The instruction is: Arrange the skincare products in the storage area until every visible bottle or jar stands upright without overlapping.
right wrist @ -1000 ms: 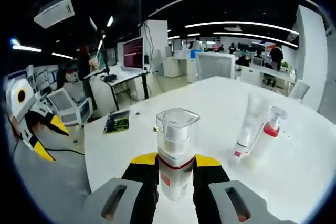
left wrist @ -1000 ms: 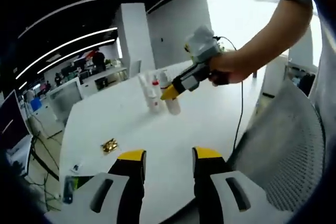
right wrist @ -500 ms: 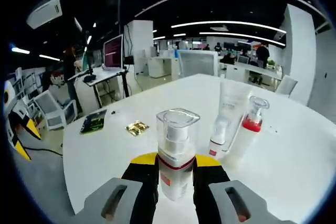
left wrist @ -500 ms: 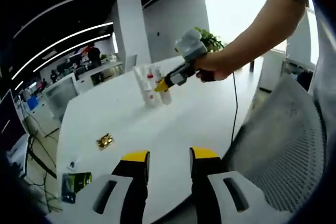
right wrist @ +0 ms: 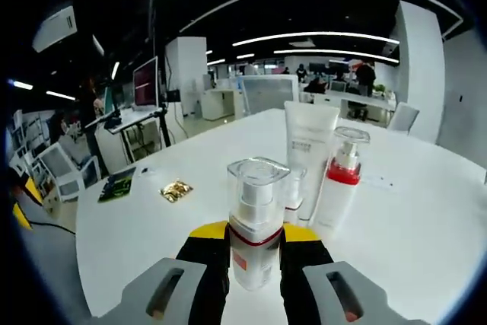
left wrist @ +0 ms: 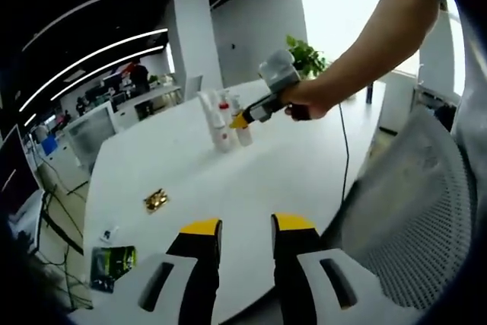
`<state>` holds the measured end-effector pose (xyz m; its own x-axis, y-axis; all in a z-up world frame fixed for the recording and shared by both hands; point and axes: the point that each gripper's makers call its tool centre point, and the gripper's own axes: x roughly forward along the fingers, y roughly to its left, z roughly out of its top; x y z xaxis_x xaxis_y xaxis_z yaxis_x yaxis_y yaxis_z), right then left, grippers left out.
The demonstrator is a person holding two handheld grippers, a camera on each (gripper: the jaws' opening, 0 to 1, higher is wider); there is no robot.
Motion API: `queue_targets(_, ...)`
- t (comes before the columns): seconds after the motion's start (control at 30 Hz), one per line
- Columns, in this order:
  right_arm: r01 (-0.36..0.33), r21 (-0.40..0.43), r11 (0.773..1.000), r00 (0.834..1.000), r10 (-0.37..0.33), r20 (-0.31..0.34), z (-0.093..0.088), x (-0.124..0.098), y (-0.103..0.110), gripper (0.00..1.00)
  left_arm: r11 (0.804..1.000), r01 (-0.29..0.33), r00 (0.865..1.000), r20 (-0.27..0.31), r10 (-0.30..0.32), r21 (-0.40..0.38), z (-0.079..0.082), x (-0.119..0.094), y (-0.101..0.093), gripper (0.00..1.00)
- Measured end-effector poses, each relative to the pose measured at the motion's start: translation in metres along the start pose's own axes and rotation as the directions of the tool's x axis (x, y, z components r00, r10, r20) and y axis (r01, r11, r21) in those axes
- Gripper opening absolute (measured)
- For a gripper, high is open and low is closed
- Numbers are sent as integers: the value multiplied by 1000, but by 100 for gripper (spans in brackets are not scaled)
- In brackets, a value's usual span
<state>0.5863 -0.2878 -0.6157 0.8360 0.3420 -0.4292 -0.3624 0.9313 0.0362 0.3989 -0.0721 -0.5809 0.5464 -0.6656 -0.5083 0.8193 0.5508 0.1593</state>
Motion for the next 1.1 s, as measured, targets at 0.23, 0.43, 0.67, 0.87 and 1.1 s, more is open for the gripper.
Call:
queue_targets(0.23, 31, -2, 1000, 999, -31, 15, -10, 13, -17, 18, 1000, 15, 1000, -23, -15, 15, -6, 2, -3, 23)
queue_targets(0.43, 50, 28, 998, 998, -51, 23, -19, 24, -35, 18, 999, 33, 998, -55, -33, 12, -12, 5, -6, 23)
queue_targets(0.67, 66, 10, 998, 997, -67, 43, -19, 30, -48, 18, 999, 34, 996, -79, -35, -4, -17, 7, -6, 24)
queue_targets(0.87, 26, -41, 999, 999, -25, 32, -28, 38, -43, 18, 999, 38, 994, -105, -38, -3, -22, 8, -7, 24)
queue_targets(1.1, 15, -28, 999, 996, -12, 94, -29, 31, -45, 19, 999, 51, 990, -130, -51, 0, -27, 10, -9, 24)
